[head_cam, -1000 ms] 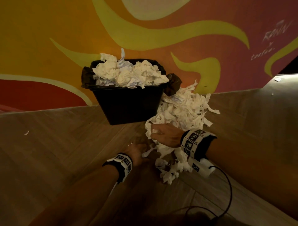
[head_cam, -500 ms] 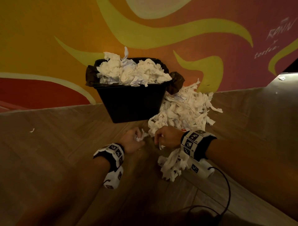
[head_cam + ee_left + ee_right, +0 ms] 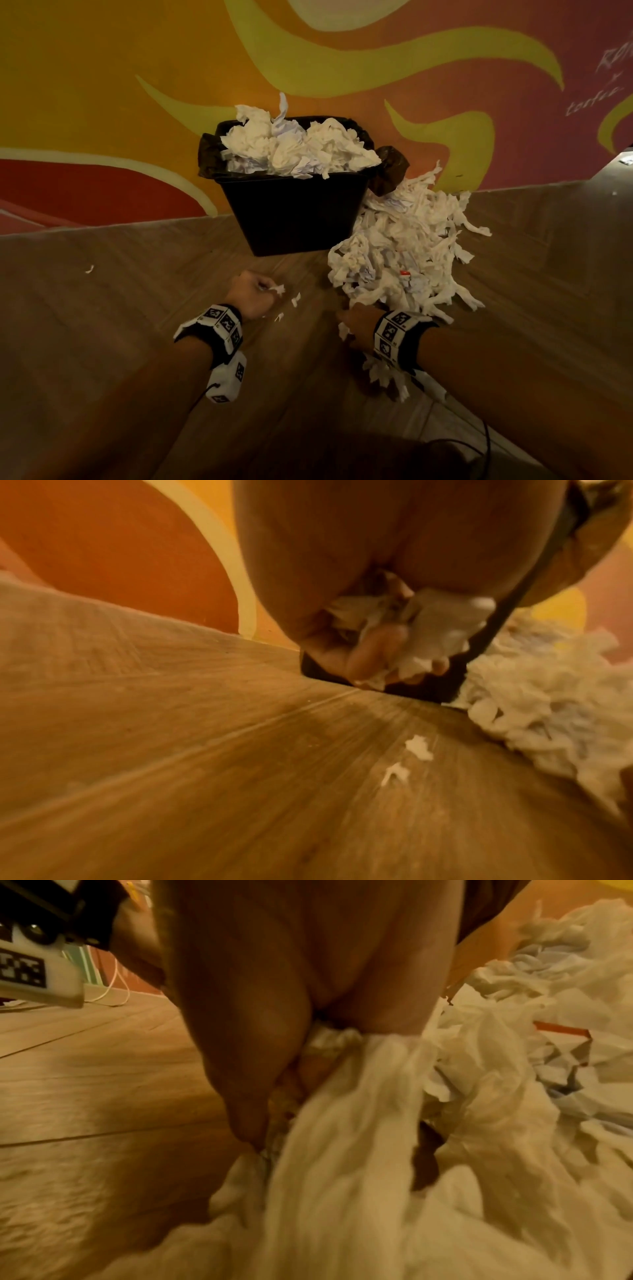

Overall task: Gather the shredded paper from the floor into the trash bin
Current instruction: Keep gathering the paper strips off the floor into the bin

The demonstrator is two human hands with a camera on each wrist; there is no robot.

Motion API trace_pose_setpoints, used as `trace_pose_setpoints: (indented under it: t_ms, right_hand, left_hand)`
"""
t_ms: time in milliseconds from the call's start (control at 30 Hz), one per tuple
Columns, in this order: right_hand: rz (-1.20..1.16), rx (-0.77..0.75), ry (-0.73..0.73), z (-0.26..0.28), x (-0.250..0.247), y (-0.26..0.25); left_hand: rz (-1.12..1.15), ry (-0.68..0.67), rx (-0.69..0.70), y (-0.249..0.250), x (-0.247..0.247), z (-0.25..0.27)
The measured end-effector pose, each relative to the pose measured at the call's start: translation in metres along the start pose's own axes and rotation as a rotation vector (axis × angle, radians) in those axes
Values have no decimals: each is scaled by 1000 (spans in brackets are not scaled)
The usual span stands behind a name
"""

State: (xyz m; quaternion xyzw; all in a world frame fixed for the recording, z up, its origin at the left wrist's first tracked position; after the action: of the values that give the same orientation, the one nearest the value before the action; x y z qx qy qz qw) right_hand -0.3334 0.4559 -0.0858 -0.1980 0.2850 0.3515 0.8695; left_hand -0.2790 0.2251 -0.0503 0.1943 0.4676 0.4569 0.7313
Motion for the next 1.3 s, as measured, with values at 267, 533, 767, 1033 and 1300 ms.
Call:
trace_pose_setpoints:
  t_ms: [267, 533, 767, 1033, 1300]
  right_hand:
    - [-257, -162, 86, 10, -32, -16]
    - [-455, -179, 180, 8, -69, -41]
    - [-436, -179, 276, -8, -87, -49]
    - [-423, -62, 261, -31, -88, -53]
    - [-282, 104, 270, -64, -72, -56]
  left_hand:
    - [-288, -132, -50, -16, 20, 0]
    - [-447, -133, -136, -29, 28, 5]
    - [-178, -116, -104, -27, 25, 6]
    - [-25, -76, 72, -13, 12, 18]
    - [116, 41, -29, -23, 2, 22]
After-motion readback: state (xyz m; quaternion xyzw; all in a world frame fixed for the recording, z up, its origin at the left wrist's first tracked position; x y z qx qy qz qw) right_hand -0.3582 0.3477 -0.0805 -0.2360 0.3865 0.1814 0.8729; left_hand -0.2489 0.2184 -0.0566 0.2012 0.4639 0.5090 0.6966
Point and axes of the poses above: each hand's wrist, its own z-axis away from the middle knuckle, its own x-axis out of the palm, y = z × x, the point moved 4 cm from there along -z, towards the middle knuckle, and after that the axes turned 12 degrees about -y, right-handed, at the moved point
